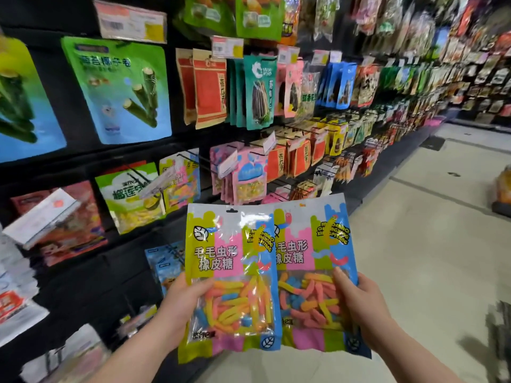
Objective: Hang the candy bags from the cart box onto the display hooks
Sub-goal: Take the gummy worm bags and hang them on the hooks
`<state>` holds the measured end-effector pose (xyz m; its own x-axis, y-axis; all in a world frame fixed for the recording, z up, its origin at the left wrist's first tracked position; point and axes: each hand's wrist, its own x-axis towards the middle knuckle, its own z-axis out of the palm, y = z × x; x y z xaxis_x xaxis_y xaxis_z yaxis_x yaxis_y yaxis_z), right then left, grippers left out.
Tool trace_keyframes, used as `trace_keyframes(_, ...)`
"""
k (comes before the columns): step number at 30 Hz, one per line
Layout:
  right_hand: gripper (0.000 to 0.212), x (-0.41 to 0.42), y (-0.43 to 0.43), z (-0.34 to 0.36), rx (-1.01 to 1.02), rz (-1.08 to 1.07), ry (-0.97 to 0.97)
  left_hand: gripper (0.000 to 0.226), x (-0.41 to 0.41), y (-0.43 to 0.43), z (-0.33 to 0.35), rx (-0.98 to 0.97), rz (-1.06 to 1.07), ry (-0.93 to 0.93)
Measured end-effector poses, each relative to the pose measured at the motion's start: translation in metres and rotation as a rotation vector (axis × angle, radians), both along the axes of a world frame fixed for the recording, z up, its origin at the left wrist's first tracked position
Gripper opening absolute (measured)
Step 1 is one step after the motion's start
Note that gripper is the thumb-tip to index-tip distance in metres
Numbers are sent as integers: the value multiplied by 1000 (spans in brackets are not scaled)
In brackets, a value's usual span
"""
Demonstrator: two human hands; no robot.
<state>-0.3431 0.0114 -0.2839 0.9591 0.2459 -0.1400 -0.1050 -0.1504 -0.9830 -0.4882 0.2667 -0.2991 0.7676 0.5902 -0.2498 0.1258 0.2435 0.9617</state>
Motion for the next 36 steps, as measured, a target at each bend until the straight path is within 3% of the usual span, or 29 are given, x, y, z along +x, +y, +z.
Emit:
trace_keyframes(8,25,78,65,-15,-32,197,54,26,27,35,1,-57,145,32)
trace_keyframes(17,32,173,135,-52,-79,414,162,19,64,43,-27,-119,429,104)
trace_keyframes(21,25,207,159,-64,-55,526,187,26,81,37,-37,-148,554,123)
trace_keyframes(36,22,266,231,-101,82,793,218,45,111,42,-71,-140,736,-2)
